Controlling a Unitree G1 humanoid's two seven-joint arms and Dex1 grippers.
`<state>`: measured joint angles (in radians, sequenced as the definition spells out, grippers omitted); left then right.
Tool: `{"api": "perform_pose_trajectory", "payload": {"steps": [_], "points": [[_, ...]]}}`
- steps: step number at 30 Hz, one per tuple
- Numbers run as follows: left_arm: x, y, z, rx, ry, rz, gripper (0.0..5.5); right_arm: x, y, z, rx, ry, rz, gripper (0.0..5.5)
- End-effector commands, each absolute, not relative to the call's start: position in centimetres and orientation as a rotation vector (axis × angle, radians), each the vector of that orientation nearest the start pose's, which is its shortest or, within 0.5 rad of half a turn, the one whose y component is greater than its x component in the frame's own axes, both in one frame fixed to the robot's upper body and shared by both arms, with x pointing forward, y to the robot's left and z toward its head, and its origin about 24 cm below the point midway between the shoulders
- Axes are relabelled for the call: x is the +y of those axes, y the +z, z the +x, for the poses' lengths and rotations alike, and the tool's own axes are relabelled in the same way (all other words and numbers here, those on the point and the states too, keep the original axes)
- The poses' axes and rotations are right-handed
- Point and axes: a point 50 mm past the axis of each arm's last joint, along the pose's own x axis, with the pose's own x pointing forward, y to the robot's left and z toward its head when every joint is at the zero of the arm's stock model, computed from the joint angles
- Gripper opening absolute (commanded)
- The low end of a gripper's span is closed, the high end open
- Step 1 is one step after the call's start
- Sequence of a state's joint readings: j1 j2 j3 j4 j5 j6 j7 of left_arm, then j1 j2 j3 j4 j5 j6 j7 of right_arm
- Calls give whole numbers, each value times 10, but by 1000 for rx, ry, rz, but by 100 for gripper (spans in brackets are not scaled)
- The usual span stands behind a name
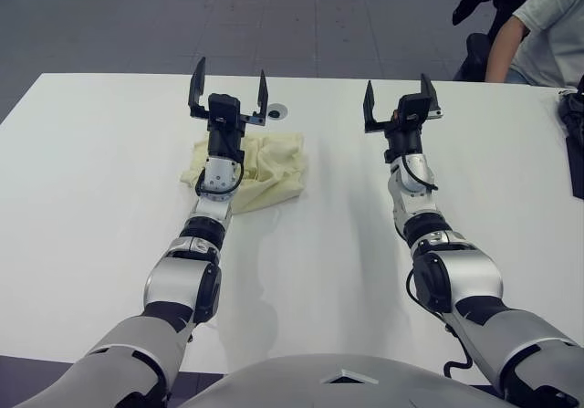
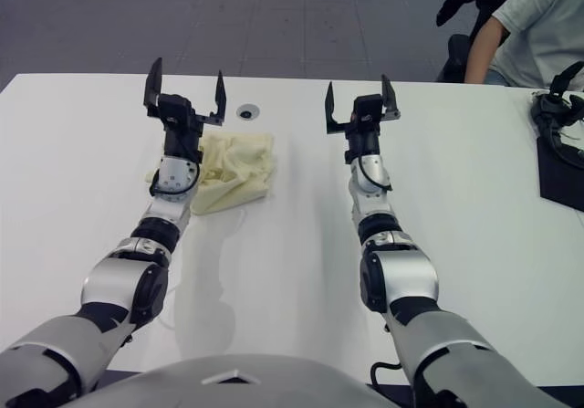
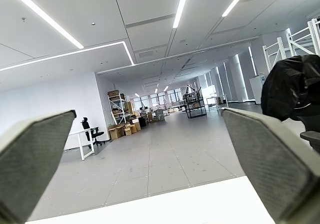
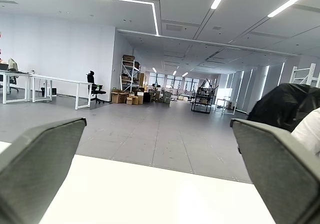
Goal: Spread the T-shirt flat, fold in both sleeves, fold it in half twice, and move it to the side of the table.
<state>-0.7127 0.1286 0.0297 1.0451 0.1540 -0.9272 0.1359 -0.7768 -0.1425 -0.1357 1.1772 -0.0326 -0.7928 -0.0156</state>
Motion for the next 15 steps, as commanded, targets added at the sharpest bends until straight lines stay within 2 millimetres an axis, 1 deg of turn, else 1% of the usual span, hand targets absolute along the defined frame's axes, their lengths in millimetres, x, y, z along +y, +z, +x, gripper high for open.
{"api": "perform_pose_trajectory", "payload": {"steps": [1, 15], "points": [[137, 105, 351, -587, -77, 202, 540, -162, 91, 364, -384, 11, -117, 535], [137, 105, 351, -587, -76, 201, 540, -162, 91, 364, -386, 9, -118, 535]]}}
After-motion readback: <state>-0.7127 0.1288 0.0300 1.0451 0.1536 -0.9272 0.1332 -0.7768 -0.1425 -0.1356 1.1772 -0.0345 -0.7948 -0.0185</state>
